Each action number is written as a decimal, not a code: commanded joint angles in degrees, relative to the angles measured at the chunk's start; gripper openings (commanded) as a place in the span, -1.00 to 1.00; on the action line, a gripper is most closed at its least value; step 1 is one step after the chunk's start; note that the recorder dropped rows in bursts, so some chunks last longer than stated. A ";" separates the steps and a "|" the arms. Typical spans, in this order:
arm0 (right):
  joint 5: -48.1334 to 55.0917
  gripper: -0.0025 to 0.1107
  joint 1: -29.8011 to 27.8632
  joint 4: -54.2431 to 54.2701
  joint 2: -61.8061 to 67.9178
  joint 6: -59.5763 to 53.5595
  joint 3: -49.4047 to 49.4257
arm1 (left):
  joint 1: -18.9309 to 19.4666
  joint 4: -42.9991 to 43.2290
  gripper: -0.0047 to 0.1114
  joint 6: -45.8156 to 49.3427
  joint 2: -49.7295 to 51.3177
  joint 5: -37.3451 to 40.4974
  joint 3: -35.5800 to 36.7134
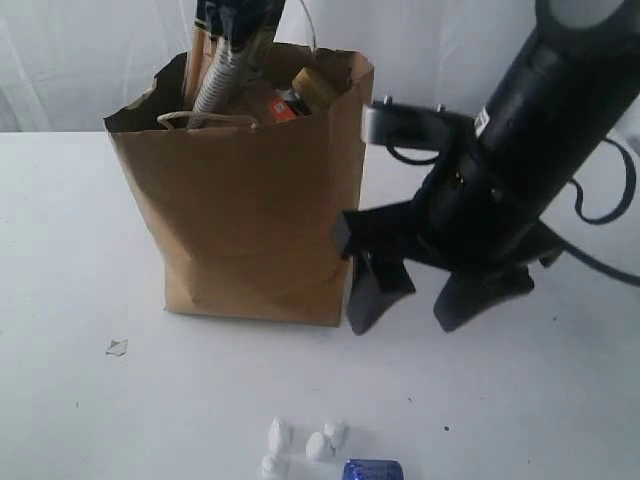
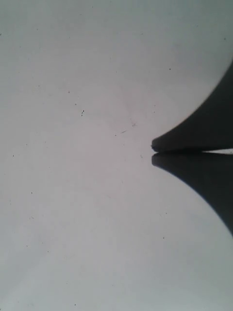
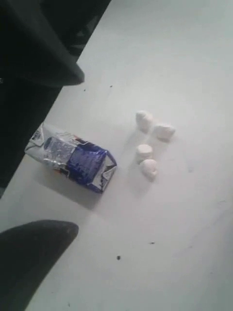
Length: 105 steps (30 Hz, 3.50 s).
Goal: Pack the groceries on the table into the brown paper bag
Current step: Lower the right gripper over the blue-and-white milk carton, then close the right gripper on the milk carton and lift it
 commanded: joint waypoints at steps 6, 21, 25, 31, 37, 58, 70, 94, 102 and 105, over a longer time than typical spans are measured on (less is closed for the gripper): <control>-2.38 0.29 7.93 -0.58 -0.08 0.72 7.47 | -0.49 -0.12 -0.92 -0.20 -0.22 0.19 0.24; -21.53 0.29 17.42 -10.20 5.60 13.86 12.63 | -0.49 -0.12 -0.92 -0.20 -0.22 0.19 0.24; -19.37 0.29 17.45 -12.86 7.96 15.53 12.72 | -0.49 -0.12 -0.92 -0.20 -0.22 0.19 0.24; -21.38 0.29 17.56 -12.28 9.89 17.21 14.60 | -0.49 -0.12 -0.92 -0.20 -0.22 0.19 0.24; -24.33 0.29 17.56 -11.20 9.98 17.52 16.86 | -0.49 -0.12 -0.92 -0.20 -0.22 0.19 0.24; -28.90 -0.28 17.56 -7.48 11.62 17.99 22.66 | -0.49 -0.12 -0.92 -0.20 -0.22 0.19 0.24; -26.13 -0.28 17.19 -17.57 5.74 18.45 22.56 | -0.49 -0.12 -0.92 -0.20 -0.22 0.19 0.24; -25.54 -0.77 12.49 -22.91 -1.41 18.32 21.68 | -0.49 -0.12 -0.92 -0.20 -0.22 0.19 0.24; -22.14 -0.91 12.35 -25.22 -1.93 18.32 21.39 | -0.49 -0.12 -0.92 -0.20 -0.22 0.19 0.24; -20.63 -0.91 11.15 -25.72 -3.20 18.32 20.29 | -0.49 -0.12 -0.92 -0.20 -0.22 0.19 0.24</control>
